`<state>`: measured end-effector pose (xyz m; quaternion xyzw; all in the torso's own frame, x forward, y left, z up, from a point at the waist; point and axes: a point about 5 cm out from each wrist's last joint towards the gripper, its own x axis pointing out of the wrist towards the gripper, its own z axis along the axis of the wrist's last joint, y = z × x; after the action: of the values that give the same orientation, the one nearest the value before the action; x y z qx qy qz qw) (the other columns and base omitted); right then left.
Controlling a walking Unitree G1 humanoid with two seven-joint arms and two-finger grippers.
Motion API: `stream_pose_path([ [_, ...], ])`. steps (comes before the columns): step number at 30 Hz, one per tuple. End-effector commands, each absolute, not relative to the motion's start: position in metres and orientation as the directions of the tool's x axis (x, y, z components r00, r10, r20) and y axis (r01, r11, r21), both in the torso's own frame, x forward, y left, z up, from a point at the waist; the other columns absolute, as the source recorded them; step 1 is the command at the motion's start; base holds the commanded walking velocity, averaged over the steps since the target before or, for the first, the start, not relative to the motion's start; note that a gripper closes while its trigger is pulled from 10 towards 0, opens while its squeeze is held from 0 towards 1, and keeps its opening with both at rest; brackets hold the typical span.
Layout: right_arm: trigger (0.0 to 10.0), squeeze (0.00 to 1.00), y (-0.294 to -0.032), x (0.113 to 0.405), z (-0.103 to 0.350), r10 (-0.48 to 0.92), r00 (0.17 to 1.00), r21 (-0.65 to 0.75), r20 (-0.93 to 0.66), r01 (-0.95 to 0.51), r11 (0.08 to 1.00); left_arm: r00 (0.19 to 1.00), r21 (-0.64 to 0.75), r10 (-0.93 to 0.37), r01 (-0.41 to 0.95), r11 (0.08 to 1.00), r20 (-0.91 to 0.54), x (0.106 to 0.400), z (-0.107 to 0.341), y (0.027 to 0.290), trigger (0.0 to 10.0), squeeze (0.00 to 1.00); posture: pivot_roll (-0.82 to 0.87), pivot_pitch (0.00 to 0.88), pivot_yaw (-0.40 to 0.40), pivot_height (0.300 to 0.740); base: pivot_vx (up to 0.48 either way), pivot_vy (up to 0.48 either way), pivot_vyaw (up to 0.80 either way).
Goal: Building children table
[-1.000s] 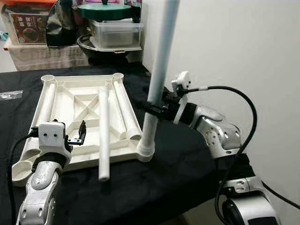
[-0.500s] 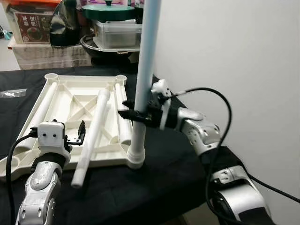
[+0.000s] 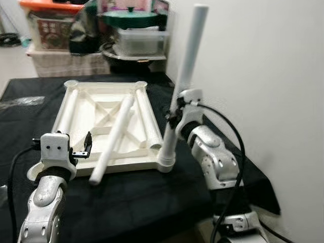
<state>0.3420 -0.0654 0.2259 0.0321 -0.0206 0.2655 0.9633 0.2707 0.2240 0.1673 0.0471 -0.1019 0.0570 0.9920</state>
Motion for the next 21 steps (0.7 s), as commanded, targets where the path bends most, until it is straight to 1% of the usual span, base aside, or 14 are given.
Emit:
stream_pose_path([
  [1,10.0,1.0,-0.06,0.342,0.227,0.553,0.831,0.057,0.057,-0.556,0.829,0.974,0.089,0.1,-0.12,0.989,0.201,0.271,0.165,0.223,10.0,0.0,0.09,0.0,-0.115,0.74,0.0,0.0,0.0],
  [2,10.0,1.0,-0.06,0.343,0.227,0.557,0.829,0.055,0.055,-0.559,0.827,0.974,0.089,0.1,-0.12,0.989,0.202,0.272,0.165,0.223,10.0,0.0,0.09,0.0,-0.115,0.74,0.0,0.0,0.0],
  [3,10.0,0.0,-0.061,0.345,0.232,0.623,0.779,0.05,0.072,-0.626,0.778,0.974,0.088,0.1,-0.12,0.989,0.203,0.272,0.165,0.223,10.0,0.0,0.1,0.0,-0.122,0.74,0.0,0.0,0.0],
  [4,10.0,0.0,-0.061,0.345,0.232,0.623,0.779,0.05,0.072,-0.626,0.778,0.974,0.088,0.1,-0.12,0.989,0.203,0.272,0.165,0.223,10.0,0.0,0.1,0.0,-0.122,0.74,0.0,0.0,0.0],
  [5,10.0,0.0,-0.062,0.346,0.236,0.666,0.741,0.045,0.086,-0.67,0.741,0.974,0.087,0.1,-0.12,0.989,0.205,0.272,0.165,0.223,10.0,0.0,0.1,0.0,-0.122,0.74,0.0,0.0,0.0],
  [6,10.0,0.0,-0.065,0.342,0.242,0.762,0.635,0.016,0.128,-0.769,0.639,0.973,0.086,0.101,-0.121,0.989,0.206,0.272,0.165,0.223,10.0,0.0,0.1,0.0,-0.125,0.74,0.0,0.0,0.0],
  [7,10.0,0.0,-0.065,0.342,0.242,0.762,0.635,0.016,0.128,-0.769,0.639,0.973,0.086,0.101,-0.121,0.989,0.206,0.272,0.165,0.223,10.0,0.0,0.1,0.0,-0.125,0.74,0.0,0.0,0.0],
  [8,10.0,0.0,-0.07,0.334,0.245,0.861,0.489,-0.033,0.142,-0.867,0.498,0.973,0.086,0.102,-0.122,0.989,0.207,0.272,0.165,0.223,10.0,0.0,0.11,0.0,-0.129,0.74,0.0,0.0,0.0],
  [9,10.0,0.0,-0.07,0.334,0.245,0.861,0.489,-0.033,0.142,-0.867,0.498,0.973,0.086,0.102,-0.122,0.989,0.207,0.272,0.165,0.223,10.0,0.0,0.11,0.0,-0.129,0.74,0.0,0.0,0.0],
  [10,10.0,0.0,-0.075,0.327,0.243,0.924,0.36,-0.062,0.131,-0.927,0.37,0.973,0.086,0.104,-0.124,0.989,0.208,0.272,0.165,0.223,10.0,0.0,0.11,0.0,-0.137,0.74,0.0,0.0,0.0],
  [12,10.0,0.0,-0.074,0.322,0.236,0.972,0.22,-0.081,0.081,-0.971,0.227,0.971,0.085,0.109,-0.13,0.988,0.211,0.271,0.165,0.224,10.0,0.0,0.12,0.0,-0.146,0.74,0.0,0.0,0.0],
  [19,10.0,0.0,-0.061,0.319,0.226,0.989,0.14,-0.068,0.042,-0.987,0.143,0.97,0.085,0.115,-0.136,0.987,0.213,0.269,0.165,0.224,10.0,0.0,0.13,0.0,-0.148,0.74,0.0,0.0,0.0],
  [20,2.5,0.0,-0.056,0.322,0.222,0.985,0.166,-0.047,0.037,-0.985,0.168,0.97,0.085,0.117,-0.137,0.987,0.211,0.268,0.164,0.224,10.0,0.0,0.13,0.0,-0.152,0.74,0.0,0.0,0.0],
  [21,0.0,0.0,-0.049,0.332,0.213,0.961,0.277,0.0,0.007,-0.961,0.277,0.97,0.086,0.12,-0.141,0.986,0.209,0.266,0.164,0.225,10.0,0.0,0.13,0.0,-0.149,0.74,0.0,0.0,0.0],
])
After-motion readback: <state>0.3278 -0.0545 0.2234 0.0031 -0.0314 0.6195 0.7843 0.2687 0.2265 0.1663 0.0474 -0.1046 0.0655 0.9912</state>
